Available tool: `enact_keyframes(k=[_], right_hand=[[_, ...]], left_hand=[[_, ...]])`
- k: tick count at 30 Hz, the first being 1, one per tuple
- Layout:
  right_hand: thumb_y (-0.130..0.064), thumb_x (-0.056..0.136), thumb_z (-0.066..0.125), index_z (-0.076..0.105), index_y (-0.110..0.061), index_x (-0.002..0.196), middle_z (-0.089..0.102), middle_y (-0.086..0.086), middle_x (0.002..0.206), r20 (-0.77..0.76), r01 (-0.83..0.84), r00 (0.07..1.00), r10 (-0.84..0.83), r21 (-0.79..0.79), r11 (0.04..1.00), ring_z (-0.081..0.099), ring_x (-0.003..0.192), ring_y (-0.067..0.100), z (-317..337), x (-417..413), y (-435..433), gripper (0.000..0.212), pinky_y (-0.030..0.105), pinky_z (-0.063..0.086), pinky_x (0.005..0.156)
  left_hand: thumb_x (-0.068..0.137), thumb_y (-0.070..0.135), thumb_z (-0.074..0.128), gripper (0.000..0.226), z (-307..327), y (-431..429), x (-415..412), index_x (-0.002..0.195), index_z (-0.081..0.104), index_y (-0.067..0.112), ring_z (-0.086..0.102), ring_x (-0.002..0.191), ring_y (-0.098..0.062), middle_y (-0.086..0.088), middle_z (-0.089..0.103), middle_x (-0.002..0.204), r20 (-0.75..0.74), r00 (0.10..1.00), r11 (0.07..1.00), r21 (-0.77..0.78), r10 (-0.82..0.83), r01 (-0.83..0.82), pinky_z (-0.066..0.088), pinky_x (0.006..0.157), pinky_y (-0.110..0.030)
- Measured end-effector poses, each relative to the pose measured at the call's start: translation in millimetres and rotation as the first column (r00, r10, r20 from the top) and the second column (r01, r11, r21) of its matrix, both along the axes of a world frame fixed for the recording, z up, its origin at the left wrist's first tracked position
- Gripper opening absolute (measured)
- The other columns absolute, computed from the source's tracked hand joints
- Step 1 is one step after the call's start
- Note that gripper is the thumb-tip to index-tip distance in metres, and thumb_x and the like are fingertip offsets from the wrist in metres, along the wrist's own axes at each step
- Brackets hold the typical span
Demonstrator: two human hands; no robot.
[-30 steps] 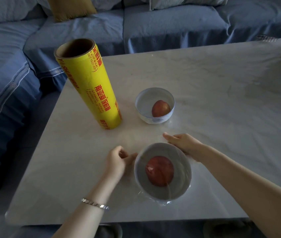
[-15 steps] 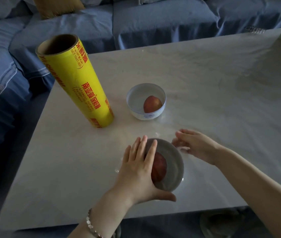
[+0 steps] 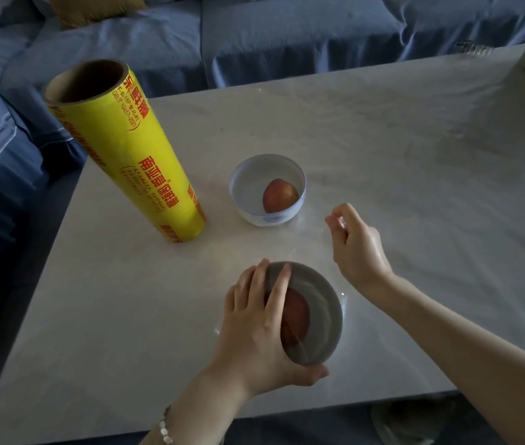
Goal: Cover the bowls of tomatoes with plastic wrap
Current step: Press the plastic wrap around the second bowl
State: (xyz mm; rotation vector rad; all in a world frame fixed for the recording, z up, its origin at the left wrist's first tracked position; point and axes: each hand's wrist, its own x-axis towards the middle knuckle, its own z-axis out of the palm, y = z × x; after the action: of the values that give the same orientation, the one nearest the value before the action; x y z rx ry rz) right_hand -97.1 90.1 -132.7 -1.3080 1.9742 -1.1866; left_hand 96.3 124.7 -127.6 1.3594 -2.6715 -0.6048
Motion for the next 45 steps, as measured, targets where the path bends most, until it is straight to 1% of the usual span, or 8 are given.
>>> enact_keyframes(k=[8, 14, 21, 27, 31, 34, 40, 45], right_hand=[[-0.032, 0.095, 0.044, 0.055, -0.006, 0.086, 0.054, 0.006, 0.064, 0.222, 0.069, 0.963, -0.154, 0.349, 0.935, 0.049, 0.049, 0.022, -31.6, -3.1, -16.5, 0.03, 0.024, 0.041, 0.046], [-0.057, 0.091, 0.033, 0.064, -0.001, 0.083, 0.065, 0.011, 0.073, 0.744, -0.282, 0.639, -0.196, 0.463, 0.84, 0.06, 0.064, 0.022, -13.2, -20.1, 20.3, 0.065, 0.028, 0.05, 0.06], [-0.035, 0.093, 0.05, 0.065, -0.007, 0.086, 0.061, 0.008, 0.078, 0.613, -0.336, 0.79, -0.009, 0.445, 0.83, 0.057, 0.066, 0.013, -10.5, -9.1, 40.9, 0.032, 0.023, 0.046, 0.066], [-0.017, 0.097, 0.043, 0.055, -0.01, 0.08, 0.054, 0.003, 0.07, 0.52, -0.25, 0.854, 0.009, 0.395, 0.884, 0.05, 0.061, 0.012, -7.6, 2.2, 39.9, 0.022, 0.019, 0.044, 0.058], [-0.014, 0.099, 0.033, 0.043, -0.009, 0.08, 0.05, 0.005, 0.068, 0.554, 0.049, 0.815, -0.169, 0.224, 0.973, 0.051, 0.061, 0.018, 1.1, 3.8, 40.7, 0.023, 0.038, 0.047, 0.074], [-0.014, 0.1, 0.03, 0.035, -0.017, 0.077, 0.039, 0.003, 0.064, 0.536, 0.087, 0.835, -0.126, 0.098, 0.991, 0.039, 0.053, 0.016, 13.5, 11.5, 37.0, 0.024, 0.03, 0.04, 0.053], [-0.023, 0.098, 0.032, 0.033, -0.028, 0.077, 0.046, 0.002, 0.066, 0.278, 0.142, 0.95, -0.142, 0.019, 0.99, 0.043, 0.062, 0.022, 8.1, 19.7, 27.2, 0.021, 0.036, 0.04, 0.06], [-0.026, 0.097, 0.033, 0.036, -0.017, 0.091, 0.05, 0.005, 0.072, 0.246, 0.274, 0.926, -0.285, 0.079, 0.958, 0.046, 0.066, 0.026, -9.3, 3.0, 19.4, 0.011, 0.037, 0.042, 0.064]], left_hand=[[0.045, 0.089, 0.048, 0.125, 2.5, 6.5, -6.7, 0.139, -0.016, 0.035, 0.008, 0.142, -0.03, -0.009, 0.008, 0.155, 0.019, 0.996, 0.996, -0.018, 0.086, -0.086, 0.017, 0.112, -0.043], [0.045, 0.085, 0.046, 0.12, 3.6, 16.6, -29.2, 0.139, 0.032, 0.012, 0.045, 0.122, -0.047, -0.026, 0.044, 0.137, -0.019, 0.923, 0.919, -0.082, 0.385, -0.385, 0.044, 0.09, -0.054], [0.047, 0.087, 0.05, 0.125, 7.8, 16.3, -35.4, 0.146, 0.018, 0.018, 0.025, 0.136, -0.045, -0.024, 0.024, 0.15, 0.02, 0.889, 0.889, 0.014, 0.458, -0.459, 0.033, 0.101, -0.056], [0.047, 0.077, 0.068, 0.138, 19.9, -21.1, -4.7, 0.143, -0.02, 0.033, -0.025, 0.142, -0.021, 0.002, -0.026, 0.153, 0.178, 0.983, 0.996, 0.08, 0.035, -0.05, -0.006, 0.117, -0.042], [0.046, 0.076, 0.07, 0.138, 17.9, -33.1, -5.3, 0.143, -0.019, 0.037, -0.012, 0.144, -0.022, -0.001, -0.015, 0.156, 0.178, 0.979, 0.992, 0.085, -0.103, 0.089, 0.003, 0.119, -0.041], [0.046, 0.077, 0.069, 0.137, 13.6, -32.9, -6.9, 0.143, -0.019, 0.037, -0.003, 0.142, -0.024, -0.002, -0.004, 0.155, 0.134, 0.988, 0.996, 0.037, -0.083, 0.079, 0.009, 0.118, -0.04], [0.049, 0.074, 0.069, 0.134, 9.9, -30.2, -7.6, 0.142, -0.02, 0.038, -0.012, 0.141, -0.021, 0.007, -0.014, 0.152, 0.095, 0.995, 0.998, 0.058, -0.031, 0.025, 0.007, 0.118, -0.041], [0.048, 0.076, 0.068, 0.134, 9.0, -31.2, -7.7, 0.143, -0.019, 0.037, -0.006, 0.14, -0.021, 0.005, -0.008, 0.15, 0.093, 0.995, 0.999, 0.032, -0.031, 0.028, 0.008, 0.117, -0.04]])
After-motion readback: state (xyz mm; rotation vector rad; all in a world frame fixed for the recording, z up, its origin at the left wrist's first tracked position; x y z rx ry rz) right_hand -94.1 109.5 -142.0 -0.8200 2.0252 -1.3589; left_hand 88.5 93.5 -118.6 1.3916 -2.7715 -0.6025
